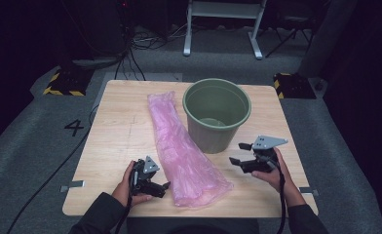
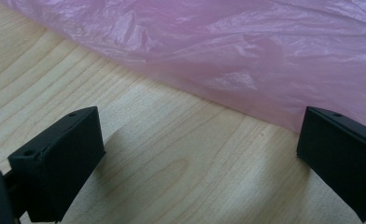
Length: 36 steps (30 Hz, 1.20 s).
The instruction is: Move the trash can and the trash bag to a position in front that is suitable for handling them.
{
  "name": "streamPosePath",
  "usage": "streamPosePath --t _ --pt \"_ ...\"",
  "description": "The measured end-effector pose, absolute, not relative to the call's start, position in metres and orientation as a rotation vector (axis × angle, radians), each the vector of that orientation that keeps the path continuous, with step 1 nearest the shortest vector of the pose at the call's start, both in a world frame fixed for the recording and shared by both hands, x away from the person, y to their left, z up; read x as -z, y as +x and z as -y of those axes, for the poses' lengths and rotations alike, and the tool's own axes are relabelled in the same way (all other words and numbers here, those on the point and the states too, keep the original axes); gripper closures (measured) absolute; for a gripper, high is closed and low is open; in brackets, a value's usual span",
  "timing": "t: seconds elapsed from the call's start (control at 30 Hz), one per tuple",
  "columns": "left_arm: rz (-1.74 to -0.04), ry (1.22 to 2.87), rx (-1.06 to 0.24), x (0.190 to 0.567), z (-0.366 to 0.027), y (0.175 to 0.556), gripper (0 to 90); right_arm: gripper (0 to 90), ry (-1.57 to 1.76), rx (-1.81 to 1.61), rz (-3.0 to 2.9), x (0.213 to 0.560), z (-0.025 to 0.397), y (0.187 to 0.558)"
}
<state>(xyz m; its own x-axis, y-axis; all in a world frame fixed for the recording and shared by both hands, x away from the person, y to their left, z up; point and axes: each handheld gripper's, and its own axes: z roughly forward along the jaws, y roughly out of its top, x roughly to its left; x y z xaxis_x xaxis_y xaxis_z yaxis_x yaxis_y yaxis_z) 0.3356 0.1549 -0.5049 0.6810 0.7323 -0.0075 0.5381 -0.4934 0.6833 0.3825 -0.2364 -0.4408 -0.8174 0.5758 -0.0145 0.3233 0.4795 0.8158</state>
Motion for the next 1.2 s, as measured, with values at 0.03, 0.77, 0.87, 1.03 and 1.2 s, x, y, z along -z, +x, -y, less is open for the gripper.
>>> streamPosePath --t 0.03,0.77,0.87,1.03,1.2 --pt "-0.961 2.221 -0.381 0.505 -0.152 0.335 0.5 27.8 0.719 -1.211 -2.486 0.445 0.232 0.367" --pt "-0.898 2.241 -0.390 0.504 -0.110 0.330 0.3 64.4 0.696 -1.089 -2.596 0.493 0.205 0.348" --pt "-0.910 2.240 -0.375 0.504 -0.112 0.331 0.3 72.5 0.707 -1.098 -2.575 0.493 0.206 0.349" --pt "-0.895 2.247 -0.363 0.504 -0.121 0.331 0.3 74.1 0.774 -1.094 -2.564 0.496 0.212 0.357" --pt "-0.894 2.244 -0.341 0.505 -0.133 0.332 0.3 75.9 0.829 -1.091 -2.540 0.496 0.225 0.365"
